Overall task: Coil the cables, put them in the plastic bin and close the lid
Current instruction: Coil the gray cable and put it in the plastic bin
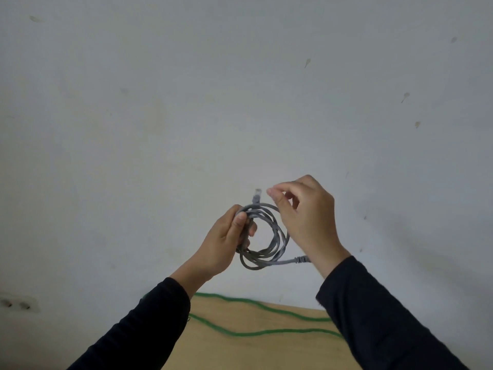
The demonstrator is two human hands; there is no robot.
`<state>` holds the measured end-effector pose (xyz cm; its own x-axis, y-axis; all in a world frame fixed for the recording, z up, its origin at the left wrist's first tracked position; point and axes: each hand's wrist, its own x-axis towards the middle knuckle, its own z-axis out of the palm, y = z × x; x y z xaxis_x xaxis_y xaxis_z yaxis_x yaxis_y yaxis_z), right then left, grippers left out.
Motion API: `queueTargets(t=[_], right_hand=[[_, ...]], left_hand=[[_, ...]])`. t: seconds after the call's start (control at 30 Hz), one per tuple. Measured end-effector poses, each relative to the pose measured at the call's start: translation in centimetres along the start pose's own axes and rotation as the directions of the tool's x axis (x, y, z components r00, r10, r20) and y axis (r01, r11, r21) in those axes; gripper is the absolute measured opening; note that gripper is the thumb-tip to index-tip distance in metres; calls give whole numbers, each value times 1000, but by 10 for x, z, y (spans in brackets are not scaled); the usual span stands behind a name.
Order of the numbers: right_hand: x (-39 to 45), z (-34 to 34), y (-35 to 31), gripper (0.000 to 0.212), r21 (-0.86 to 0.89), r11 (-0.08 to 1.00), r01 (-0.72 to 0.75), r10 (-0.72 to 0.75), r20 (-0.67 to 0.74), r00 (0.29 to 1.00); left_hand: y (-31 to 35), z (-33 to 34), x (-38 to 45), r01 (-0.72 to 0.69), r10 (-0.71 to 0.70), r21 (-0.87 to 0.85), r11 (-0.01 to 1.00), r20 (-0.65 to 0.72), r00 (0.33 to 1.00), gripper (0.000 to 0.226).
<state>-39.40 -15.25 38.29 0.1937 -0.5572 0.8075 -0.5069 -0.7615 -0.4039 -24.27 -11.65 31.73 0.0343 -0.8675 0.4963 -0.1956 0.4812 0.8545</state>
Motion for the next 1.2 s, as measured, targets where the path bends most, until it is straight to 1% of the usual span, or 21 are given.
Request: queueTargets(t=[0.03, 0.07, 0.13, 0.2, 0.23, 0.27, 0.3, 0.37, 0.43, 0.57, 0.63, 0.67, 0.7, 0.73, 0.8, 0.83, 0.87, 0.93, 0.97, 1.07, 1.2], right_hand=[[3, -2, 2, 22, -1, 996, -84, 84, 100, 991], [5, -4, 4, 26, -4, 985, -173, 169, 212, 963], [4, -6, 7, 31, 85, 926, -368, 305, 406, 861], [1, -7, 8, 27, 214, 817, -536, 348, 558, 754], [0, -6, 8, 25, 252, 780, -573, 330, 612, 718], [-1, -5, 9, 24, 278, 764, -582, 310, 632, 710], [-2, -5, 9, 24, 309, 752, -582, 306, 619, 723], [-3, -4, 11, 25, 366, 728, -579, 350, 528, 774], [-2, -5, 16, 28, 436, 686, -582, 391, 453, 801], [-3, -8, 22, 31, 663, 475, -579, 365, 450, 815], [-3, -11, 22, 33, 729, 378, -570, 383, 437, 813], [-3, -11, 22, 33, 746, 356, -562, 383, 432, 816], [-3, -13, 21, 32, 749, 375, -546, 366, 421, 830], [-4, -15, 21, 30, 726, 453, -517, 330, 402, 854], [-6, -21, 21, 23, 589, 693, -416, 215, 383, 899], [-6, -24, 19, 20, 511, 778, -365, 159, 402, 902], [-7, -26, 18, 15, 443, 833, -332, 125, 434, 892], [-8, -28, 14, 5, 312, 906, -285, 103, 490, 866], [-9, -27, 12, 4, 250, 936, -247, 96, 497, 863], [-10, -23, 7, 11, 116, 981, -154, 83, 466, 881], [-10, -19, 2, 24, -55, 998, -44, 63, 445, 893]], left_hand=[[1, 0, -1, -19, 19, 12, 1000, 31, 999, 29], [2, 1, -1, -41, 39, 26, 999, 55, 998, 27], [5, 3, -3, -72, 67, 53, 996, 91, 994, 26], [6, 5, -5, -78, 71, 57, 995, 113, 991, 27], [6, 6, -6, -70, 64, 56, 996, 115, 991, 28], [6, 7, -6, -57, 51, 57, 997, 110, 993, 29], [5, 8, -7, -42, 36, 57, 998, 98, 995, 30], [3, 7, -7, -9, 6, 41, 999, 49, 999, 29], [4, 6, -7, 18, -18, 2, 1000, -13, 1000, 28], [13, 3, -2, 53, -59, -70, 996, -76, 995, 28], [19, 3, 1, 48, -51, -40, 998, -64, 997, 29], [21, 3, 2, 43, -43, -13, 999, -63, 997, 29], [22, 3, 2, 39, -39, 8, 999, -69, 997, 29], [23, 2, 2, 42, -40, 20, 999, -84, 996, 29], [21, 1, 2, 63, -60, 17, 998, -129, 990, 29], [20, 1, 2, 80, -77, 10, 997, -152, 985, 29], [19, 0, 2, 98, -96, 5, 995, -173, 980, 29], [18, 0, 3, 129, -125, 9, 992, -203, 971, 29], [18, 1, 3, 138, -130, 25, 990, -211, 969, 29], [20, 6, 1, 141, -113, 117, 983, -216, 970, 28], [21, 12, -2, 120, -78, 183, 976, -221, 972, 26]])
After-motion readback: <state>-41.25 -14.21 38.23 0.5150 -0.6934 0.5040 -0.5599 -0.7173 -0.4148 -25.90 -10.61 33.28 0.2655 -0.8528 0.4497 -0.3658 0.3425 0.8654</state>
